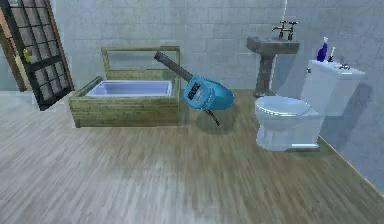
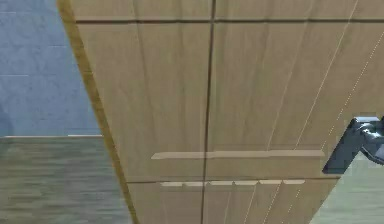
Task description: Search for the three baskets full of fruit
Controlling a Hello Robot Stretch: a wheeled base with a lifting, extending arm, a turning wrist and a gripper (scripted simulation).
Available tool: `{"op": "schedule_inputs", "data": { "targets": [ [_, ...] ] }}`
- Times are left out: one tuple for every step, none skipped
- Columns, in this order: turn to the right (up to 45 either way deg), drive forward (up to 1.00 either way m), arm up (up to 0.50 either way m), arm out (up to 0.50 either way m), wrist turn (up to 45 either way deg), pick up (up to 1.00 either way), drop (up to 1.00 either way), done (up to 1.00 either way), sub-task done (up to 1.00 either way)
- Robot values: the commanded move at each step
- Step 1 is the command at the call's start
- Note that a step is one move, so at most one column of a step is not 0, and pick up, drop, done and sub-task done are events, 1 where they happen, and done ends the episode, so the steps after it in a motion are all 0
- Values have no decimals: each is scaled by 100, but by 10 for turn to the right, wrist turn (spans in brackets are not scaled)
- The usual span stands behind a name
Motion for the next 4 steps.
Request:
{"op": "schedule_inputs", "data": {
  "targets": [
    [0,40,0,0,0,0,0,0,0],
    [-180,0,0,0,0,0,0,0,0],
    [0,40,0,0,0,0,0,0,0],
    [-390,0,0,0,0,0,0,0,0]
  ]
}}
